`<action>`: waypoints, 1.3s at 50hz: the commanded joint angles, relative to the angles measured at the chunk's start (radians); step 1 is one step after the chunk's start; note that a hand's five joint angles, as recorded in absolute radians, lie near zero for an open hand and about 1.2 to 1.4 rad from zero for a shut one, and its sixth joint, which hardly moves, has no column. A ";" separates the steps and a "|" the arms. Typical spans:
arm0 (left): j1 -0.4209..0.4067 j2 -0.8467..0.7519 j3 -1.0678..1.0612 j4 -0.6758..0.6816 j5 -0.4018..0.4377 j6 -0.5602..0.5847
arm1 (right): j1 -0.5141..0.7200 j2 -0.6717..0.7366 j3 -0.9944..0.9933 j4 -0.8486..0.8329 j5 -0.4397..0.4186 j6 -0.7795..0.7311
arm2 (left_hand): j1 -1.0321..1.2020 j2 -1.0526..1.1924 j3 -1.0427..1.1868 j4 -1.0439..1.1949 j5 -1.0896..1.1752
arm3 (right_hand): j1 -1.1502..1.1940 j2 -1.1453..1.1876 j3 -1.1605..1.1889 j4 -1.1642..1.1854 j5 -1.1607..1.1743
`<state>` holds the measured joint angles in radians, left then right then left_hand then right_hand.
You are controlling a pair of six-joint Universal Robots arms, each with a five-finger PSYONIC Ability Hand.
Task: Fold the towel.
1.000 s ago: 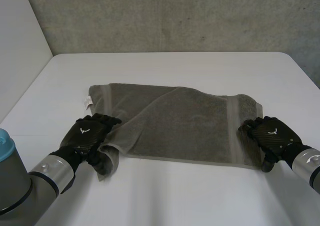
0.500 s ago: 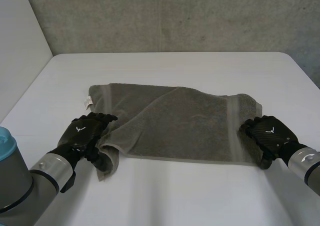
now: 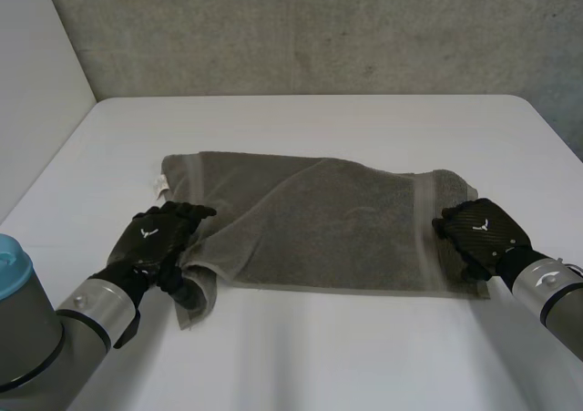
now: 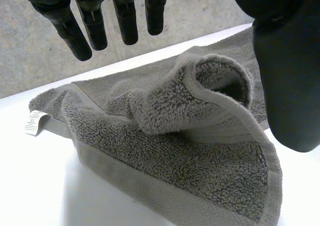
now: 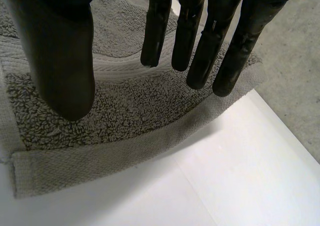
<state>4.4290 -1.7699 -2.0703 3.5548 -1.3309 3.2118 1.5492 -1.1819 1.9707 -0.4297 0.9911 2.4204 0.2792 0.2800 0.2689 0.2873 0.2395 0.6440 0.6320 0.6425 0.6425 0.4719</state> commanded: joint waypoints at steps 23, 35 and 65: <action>-0.014 -0.003 -0.005 0.004 -0.011 0.003 | -0.005 -0.009 0.000 0.132 -0.045 0.028 | -0.083 -0.084 -0.073 -0.091 -0.218 | -0.192 -0.180 -0.191 -0.191 -0.194; -0.019 -0.005 -0.005 0.004 -0.010 0.003 | 0.003 0.053 -0.029 0.072 -0.042 0.037 | -0.083 -0.084 -0.073 -0.091 -0.218 | -0.169 -0.157 -0.167 -0.167 -0.171; -0.020 -0.005 -0.007 0.009 -0.011 0.003 | 0.011 0.085 -0.090 0.025 -0.011 0.043 | -0.086 -0.087 -0.076 -0.094 -0.221 | -0.066 -0.054 -0.064 -0.064 -0.068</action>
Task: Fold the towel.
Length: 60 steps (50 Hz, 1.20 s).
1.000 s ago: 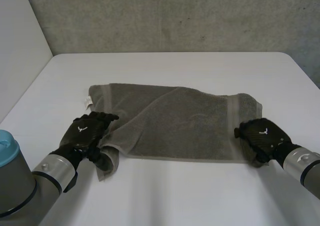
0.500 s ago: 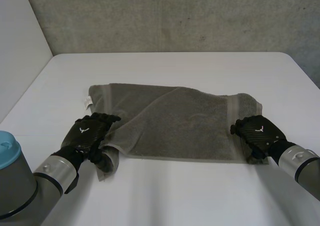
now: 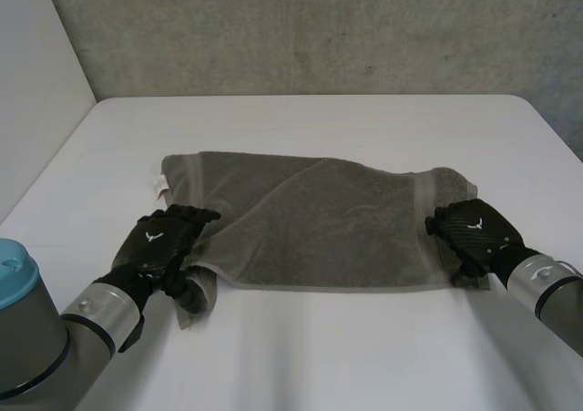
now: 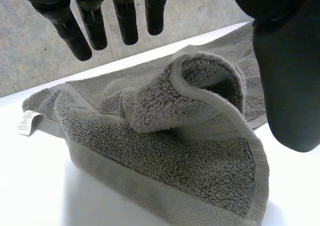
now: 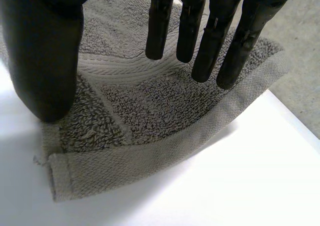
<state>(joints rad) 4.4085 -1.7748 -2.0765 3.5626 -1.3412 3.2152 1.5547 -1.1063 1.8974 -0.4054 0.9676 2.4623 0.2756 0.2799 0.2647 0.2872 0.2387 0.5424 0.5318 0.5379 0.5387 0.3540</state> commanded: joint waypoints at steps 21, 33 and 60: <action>0.000 0.000 0.001 0.002 0.000 0.000 | 0.019 0.019 -0.023 0.003 0.019 0.004 | -0.083 -0.087 -0.072 -0.094 -0.220 | 0.854 0.864 0.858 0.858 0.868; -0.015 -0.002 0.007 0.030 -0.001 -0.006 | -0.036 -0.135 -0.004 -0.035 0.046 0.291 | -0.083 -0.087 -0.072 -0.094 -0.220 | 0.854 0.864 0.858 0.858 0.868; -0.149 -0.271 0.250 0.028 -0.227 -0.023 | -0.045 -0.175 0.029 -0.033 0.057 0.342 | 0.023 0.019 0.034 0.011 -0.115 | 0.854 0.864 0.858 0.858 0.868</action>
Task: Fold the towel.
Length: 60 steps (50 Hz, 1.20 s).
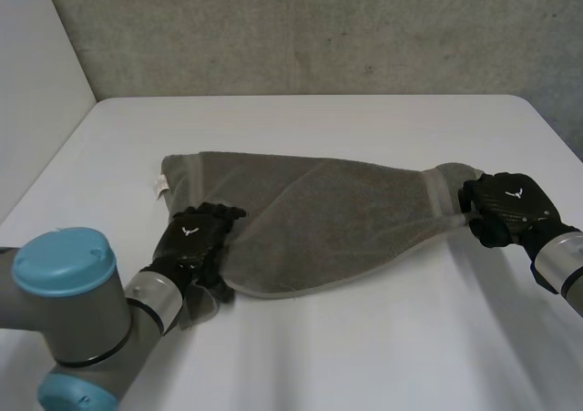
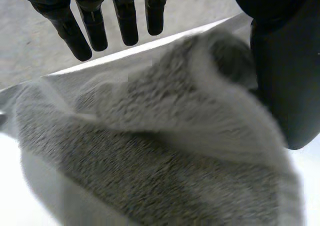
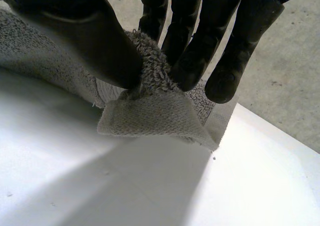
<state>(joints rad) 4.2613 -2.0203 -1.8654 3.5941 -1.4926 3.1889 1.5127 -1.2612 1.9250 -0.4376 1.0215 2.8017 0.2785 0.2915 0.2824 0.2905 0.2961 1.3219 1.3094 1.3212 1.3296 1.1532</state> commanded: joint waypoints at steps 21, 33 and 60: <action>0.014 0.015 0.089 -0.005 -0.204 0.005 | -0.100 -0.213 0.022 0.002 0.114 0.067 | 0.202 0.189 0.198 0.190 0.010 | 0.074 0.087 0.075 0.067 0.068; 0.005 0.164 0.091 -0.087 -0.195 0.068 | -0.088 -0.363 -0.127 0.239 0.059 0.140 | 1.118 1.105 1.114 1.106 0.926 | 0.074 0.087 0.075 0.067 0.068; 0.049 0.492 0.588 -0.650 -0.067 0.149 | -0.085 -0.005 -1.366 1.380 -0.124 -0.086 | 1.118 1.105 1.114 1.106 0.926 | 0.074 0.087 0.075 0.067 0.068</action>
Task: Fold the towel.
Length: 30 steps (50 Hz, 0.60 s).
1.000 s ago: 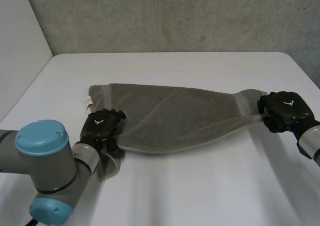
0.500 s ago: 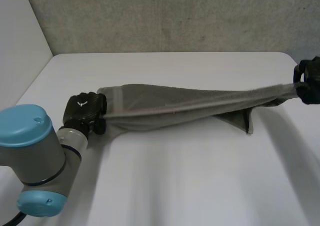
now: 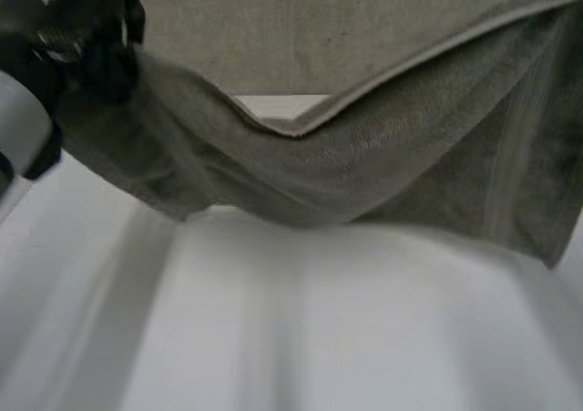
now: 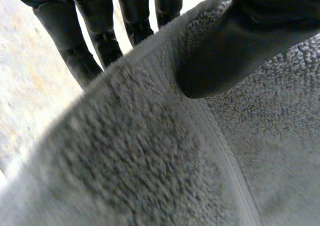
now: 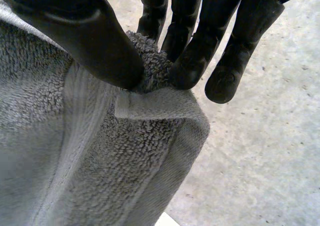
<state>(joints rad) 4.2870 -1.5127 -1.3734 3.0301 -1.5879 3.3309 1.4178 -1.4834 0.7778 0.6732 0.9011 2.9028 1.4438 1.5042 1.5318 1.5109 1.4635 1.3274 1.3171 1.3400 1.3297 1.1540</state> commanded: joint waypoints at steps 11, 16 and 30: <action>0.092 -0.449 0.223 -0.234 0.042 0.084 | 0.268 0.478 -0.026 0.188 0.325 -0.543 | -0.048 -0.108 -0.136 -0.115 -0.242 | 0.069 0.079 0.056 0.067 0.068; 0.096 -0.593 0.392 -0.243 0.043 0.119 | 0.361 0.551 -0.034 -0.005 0.445 -0.557 | -0.048 -0.108 -0.136 -0.115 -0.242 | 0.069 0.079 0.056 0.067 0.068; 0.088 -0.556 0.855 0.269 -0.024 -0.045 | 0.434 0.389 -0.169 -0.896 0.502 -0.248 | -0.048 -0.108 -0.136 -0.115 -0.242 | 0.069 0.079 0.056 0.067 0.068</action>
<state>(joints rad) 4.3743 -2.1695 -0.5802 2.9507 -1.5647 3.4021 1.8509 -0.9584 0.5834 0.1461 1.3889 2.4361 1.4439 1.5079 1.5347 1.5109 1.4646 1.3275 1.3172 1.3400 1.3297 1.1580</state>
